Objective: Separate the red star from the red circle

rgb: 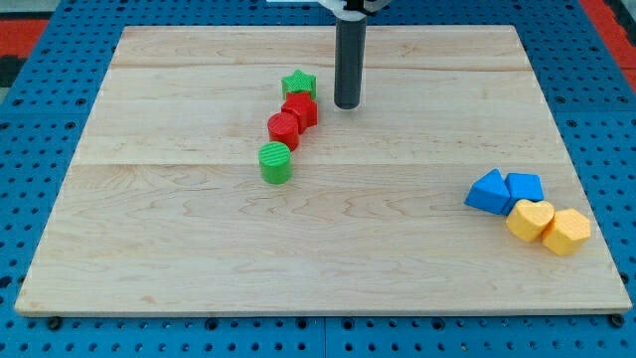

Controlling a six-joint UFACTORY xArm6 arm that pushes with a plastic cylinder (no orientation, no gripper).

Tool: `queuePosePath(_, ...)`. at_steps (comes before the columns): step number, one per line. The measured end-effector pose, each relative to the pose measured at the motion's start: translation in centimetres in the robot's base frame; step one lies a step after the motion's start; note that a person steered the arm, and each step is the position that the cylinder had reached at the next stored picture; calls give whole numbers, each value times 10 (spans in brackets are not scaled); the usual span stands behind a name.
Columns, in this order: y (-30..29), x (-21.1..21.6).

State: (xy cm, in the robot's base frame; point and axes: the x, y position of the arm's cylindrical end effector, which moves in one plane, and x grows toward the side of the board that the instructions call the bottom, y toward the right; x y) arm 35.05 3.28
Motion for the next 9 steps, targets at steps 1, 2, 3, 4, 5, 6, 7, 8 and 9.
queuePosePath(1, -7, 10)
queuePosePath(2, -44, 15)
queuePosePath(3, -70, 23)
queuePosePath(4, -75, 31)
queuePosePath(5, -99, 39)
queuePosePath(6, -128, 39)
queuePosePath(7, -128, 21)
queuePosePath(8, -139, 1)
queuePosePath(9, -155, -16)
